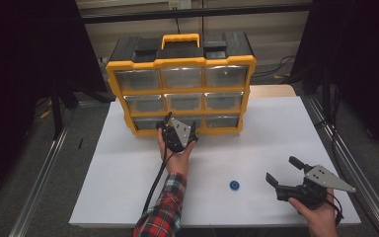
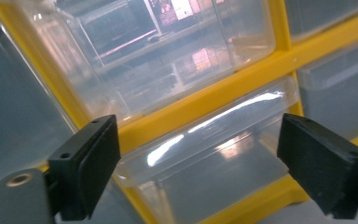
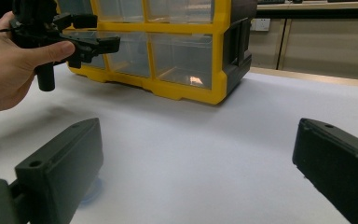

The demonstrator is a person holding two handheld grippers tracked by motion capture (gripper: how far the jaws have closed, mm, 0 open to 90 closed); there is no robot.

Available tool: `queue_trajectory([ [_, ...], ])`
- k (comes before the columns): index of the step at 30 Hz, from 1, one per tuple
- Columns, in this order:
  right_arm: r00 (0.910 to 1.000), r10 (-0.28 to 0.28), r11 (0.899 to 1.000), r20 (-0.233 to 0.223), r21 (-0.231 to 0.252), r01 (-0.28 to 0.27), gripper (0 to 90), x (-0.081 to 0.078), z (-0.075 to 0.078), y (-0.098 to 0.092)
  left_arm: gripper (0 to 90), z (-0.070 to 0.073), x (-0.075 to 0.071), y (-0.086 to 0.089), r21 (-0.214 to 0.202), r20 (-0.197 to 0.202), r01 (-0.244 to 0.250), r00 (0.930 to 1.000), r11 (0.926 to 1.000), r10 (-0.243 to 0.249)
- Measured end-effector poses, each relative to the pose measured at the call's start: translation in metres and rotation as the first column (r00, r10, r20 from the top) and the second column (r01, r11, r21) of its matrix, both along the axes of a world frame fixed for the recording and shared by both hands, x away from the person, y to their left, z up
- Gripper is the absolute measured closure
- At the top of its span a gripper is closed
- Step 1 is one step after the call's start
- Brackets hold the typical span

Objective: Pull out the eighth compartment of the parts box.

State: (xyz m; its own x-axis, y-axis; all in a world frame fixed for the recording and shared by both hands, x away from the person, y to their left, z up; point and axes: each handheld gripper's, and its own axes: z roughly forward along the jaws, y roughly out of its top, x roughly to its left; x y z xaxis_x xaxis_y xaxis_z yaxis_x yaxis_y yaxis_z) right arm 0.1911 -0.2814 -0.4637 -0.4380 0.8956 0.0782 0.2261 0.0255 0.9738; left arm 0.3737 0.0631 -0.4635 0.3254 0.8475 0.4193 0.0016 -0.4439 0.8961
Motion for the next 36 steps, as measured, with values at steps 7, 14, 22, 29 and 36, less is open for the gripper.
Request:
queue_trajectory([
  [7,1.0,0.0,1.0,-0.002,0.002,0.0,1.2,0.0,0.0,0.0,23.6,0.0,-0.001,0.0,0.122,0.041,-0.023,0.999,0.9922,0.018],
  [14,1.0,-0.003,1.0,0.0,-0.003,0.003,1.2,0.0,0.0,0.0,31.6,0.001,-0.001,-0.002,0.261,0.088,-0.026,0.9961,0.9651,0.003],
  [22,1.0,-0.002,1.0,0.0,-0.002,0.002,1.3,0.0,0.0,0.0,35.8,0.006,0.002,-0.011,0.328,0.099,-0.034,0.9951,0.944,0.002],
  [29,1.0,-0.001,1.0,0.0,0.001,0.001,1.3,0.0,0.0,0.0,37.6,0.004,0.003,-0.012,0.375,0.104,-0.053,0.9945,0.9254,0.015],
  [36,1.0,0.004,1.0,0.002,-0.005,-0.004,1.3,0.0,0.0,0.0,40.6,0.004,0.002,-0.012,0.398,0.109,-0.053,0.994,0.9161,0.01],
])
